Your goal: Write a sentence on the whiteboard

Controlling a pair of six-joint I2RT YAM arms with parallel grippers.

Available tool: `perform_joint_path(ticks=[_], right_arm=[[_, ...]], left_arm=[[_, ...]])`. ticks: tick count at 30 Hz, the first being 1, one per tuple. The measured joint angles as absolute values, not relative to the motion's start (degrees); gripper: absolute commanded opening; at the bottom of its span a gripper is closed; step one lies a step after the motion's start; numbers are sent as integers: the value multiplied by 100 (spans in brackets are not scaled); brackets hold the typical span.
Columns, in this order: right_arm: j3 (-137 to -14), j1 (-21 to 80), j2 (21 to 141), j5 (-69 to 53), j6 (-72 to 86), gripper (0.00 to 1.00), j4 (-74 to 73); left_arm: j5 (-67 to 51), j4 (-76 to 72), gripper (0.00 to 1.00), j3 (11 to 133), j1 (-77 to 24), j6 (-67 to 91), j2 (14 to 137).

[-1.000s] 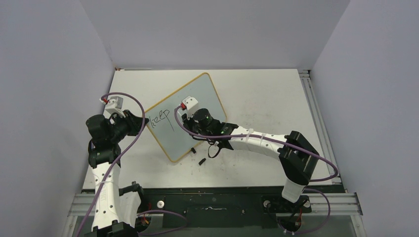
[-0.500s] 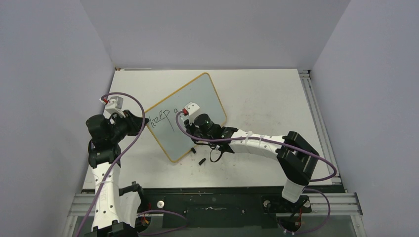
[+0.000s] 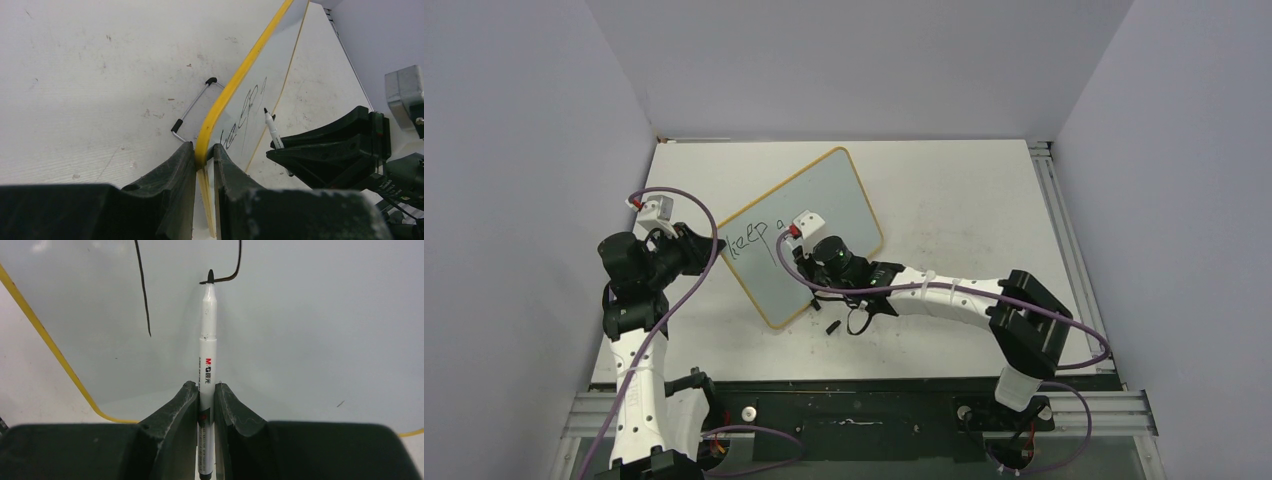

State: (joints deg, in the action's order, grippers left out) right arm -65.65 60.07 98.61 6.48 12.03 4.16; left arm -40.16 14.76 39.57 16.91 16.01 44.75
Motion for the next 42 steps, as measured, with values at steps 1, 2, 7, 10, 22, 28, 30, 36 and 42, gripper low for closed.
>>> perform_joint_path(ticks=[1, 2, 7, 10, 22, 28, 30, 36, 42], right_arm=[[-6565, 5992, 9813, 685, 1203, 5, 414], [-6565, 5964, 9756, 714, 1203, 5, 414], [-6694, 5725, 9609, 757, 1157, 5, 419], [-6831, 5599, 9612, 753, 1111, 5, 419], [-7030, 5557, 9760, 650, 1074, 5, 414], [-7041, 5557, 9848, 578, 1070, 5, 373], [-7043, 5557, 9856, 569, 1070, 5, 373], [-7185, 5557, 10003, 534, 1070, 5, 351], [-7201, 5557, 10018, 495, 1070, 5, 329]], left_arm=[[-4016, 1476, 0, 3957, 1693, 1601, 4473], [-4016, 1476, 0, 3957, 1691, 1601, 4475], [-4016, 1476, 0, 3957, 1691, 1601, 4473], [-4016, 1476, 0, 3957, 1691, 1601, 4473], [-4016, 1476, 0, 3957, 1691, 1601, 4475], [-4018, 1476, 0, 3957, 1693, 1601, 4475], [-4018, 1476, 0, 3957, 1691, 1601, 4475], [-4018, 1476, 0, 3957, 1691, 1601, 4475], [-4016, 1474, 0, 3957, 1691, 1601, 4475]])
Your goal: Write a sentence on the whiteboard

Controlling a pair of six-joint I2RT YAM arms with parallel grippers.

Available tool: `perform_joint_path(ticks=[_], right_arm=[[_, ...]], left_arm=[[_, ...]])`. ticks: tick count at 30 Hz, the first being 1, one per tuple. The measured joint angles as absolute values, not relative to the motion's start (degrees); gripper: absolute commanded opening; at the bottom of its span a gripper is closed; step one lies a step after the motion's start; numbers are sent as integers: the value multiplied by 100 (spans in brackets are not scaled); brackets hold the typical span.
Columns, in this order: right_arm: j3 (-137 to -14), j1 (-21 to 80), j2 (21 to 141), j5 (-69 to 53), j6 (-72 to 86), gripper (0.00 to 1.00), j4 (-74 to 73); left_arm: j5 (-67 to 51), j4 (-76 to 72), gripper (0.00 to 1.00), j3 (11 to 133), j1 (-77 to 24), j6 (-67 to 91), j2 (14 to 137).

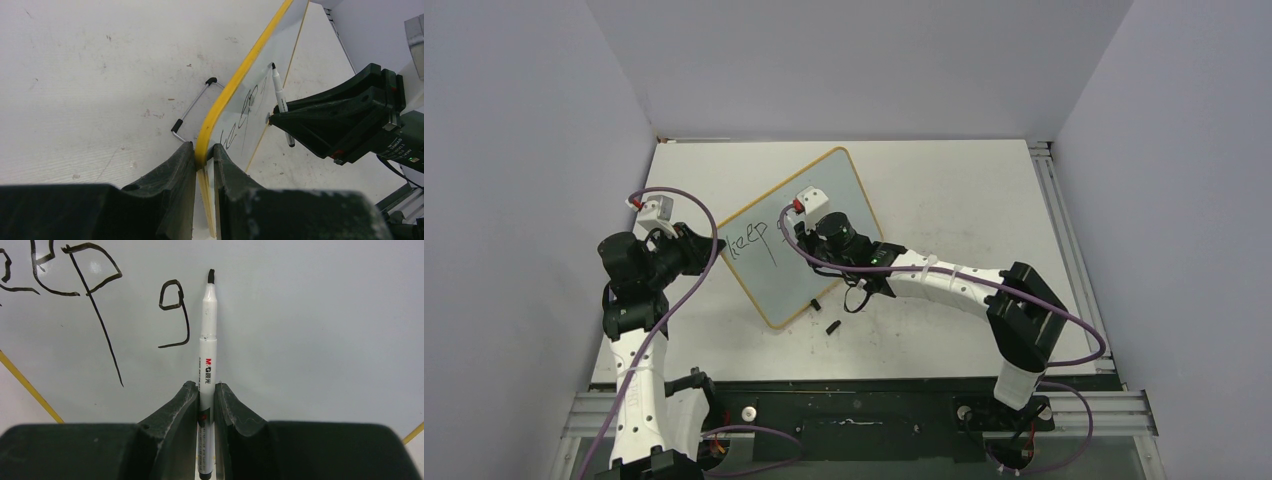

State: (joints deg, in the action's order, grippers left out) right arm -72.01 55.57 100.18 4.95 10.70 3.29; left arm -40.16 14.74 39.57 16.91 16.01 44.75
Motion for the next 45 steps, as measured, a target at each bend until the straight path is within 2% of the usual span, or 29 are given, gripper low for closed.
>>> perform_joint_path(ticks=[45], right_arm=[[-7028, 5535, 10012, 513, 1094, 5, 248]], left_arm=[[-4014, 1474, 0, 3957, 1691, 1601, 4475]])
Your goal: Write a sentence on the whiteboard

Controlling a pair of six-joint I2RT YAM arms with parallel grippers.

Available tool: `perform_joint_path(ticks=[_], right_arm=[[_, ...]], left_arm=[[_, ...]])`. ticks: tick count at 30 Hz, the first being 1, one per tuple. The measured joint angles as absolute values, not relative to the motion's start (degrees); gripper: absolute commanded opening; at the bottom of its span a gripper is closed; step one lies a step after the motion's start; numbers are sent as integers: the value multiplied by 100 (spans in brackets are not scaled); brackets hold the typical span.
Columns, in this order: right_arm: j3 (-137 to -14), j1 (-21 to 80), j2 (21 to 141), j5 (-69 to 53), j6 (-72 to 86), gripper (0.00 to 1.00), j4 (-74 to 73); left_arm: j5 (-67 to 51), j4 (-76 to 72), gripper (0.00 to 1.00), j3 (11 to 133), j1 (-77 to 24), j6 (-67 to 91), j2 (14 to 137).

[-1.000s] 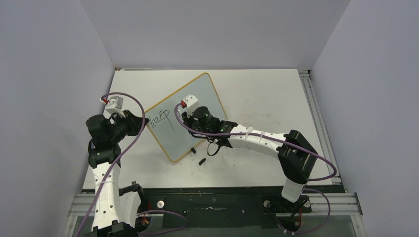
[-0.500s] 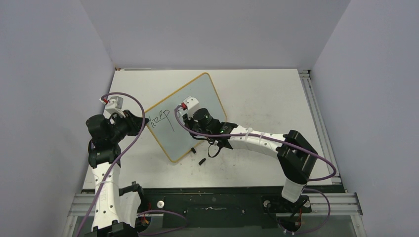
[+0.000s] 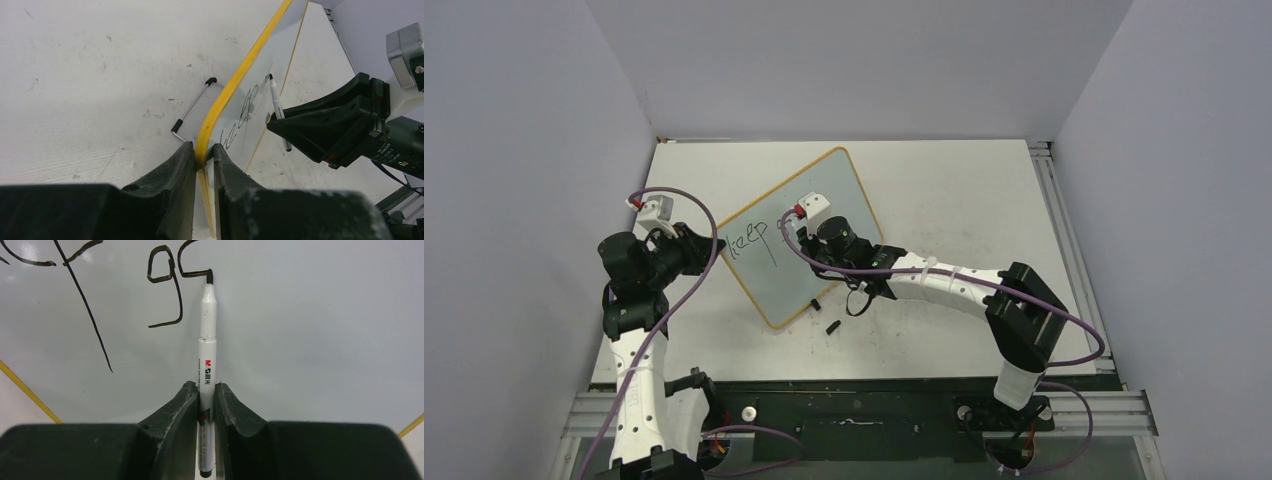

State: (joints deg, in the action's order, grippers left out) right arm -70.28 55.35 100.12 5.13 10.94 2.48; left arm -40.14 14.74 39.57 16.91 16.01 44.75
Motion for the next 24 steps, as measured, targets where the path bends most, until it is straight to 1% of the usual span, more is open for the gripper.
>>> perform_joint_path(ticks=[24], right_arm=[[-7247, 5511, 10018, 504, 1083, 5, 198]], left_arm=[[-4038, 1474, 0, 3957, 1691, 1603, 4475]])
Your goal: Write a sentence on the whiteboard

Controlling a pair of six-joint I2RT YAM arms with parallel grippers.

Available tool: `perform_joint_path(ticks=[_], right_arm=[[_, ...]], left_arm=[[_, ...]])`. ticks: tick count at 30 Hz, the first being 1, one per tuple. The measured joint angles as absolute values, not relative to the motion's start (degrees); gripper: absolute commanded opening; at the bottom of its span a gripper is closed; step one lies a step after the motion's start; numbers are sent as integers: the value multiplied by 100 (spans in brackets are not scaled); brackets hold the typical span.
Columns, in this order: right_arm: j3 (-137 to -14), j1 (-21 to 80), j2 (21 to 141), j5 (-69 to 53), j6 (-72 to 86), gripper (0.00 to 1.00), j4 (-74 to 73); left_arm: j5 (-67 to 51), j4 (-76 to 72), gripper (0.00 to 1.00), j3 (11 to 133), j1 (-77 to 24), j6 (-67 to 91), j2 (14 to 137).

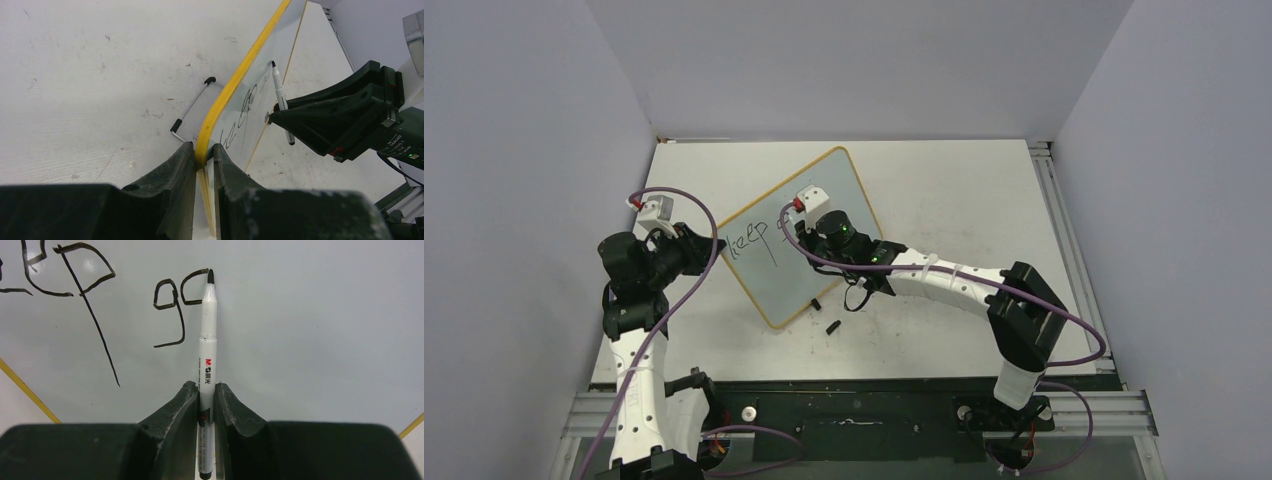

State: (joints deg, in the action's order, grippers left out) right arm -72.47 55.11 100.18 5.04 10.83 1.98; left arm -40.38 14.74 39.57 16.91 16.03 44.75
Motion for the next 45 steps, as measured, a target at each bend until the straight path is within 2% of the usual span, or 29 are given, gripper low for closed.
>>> perform_joint_path(ticks=[45], right_arm=[[-7225, 5395, 9782, 434, 943, 5, 89]], left_arm=[[-4040, 1474, 0, 3957, 1693, 1603, 4480]])
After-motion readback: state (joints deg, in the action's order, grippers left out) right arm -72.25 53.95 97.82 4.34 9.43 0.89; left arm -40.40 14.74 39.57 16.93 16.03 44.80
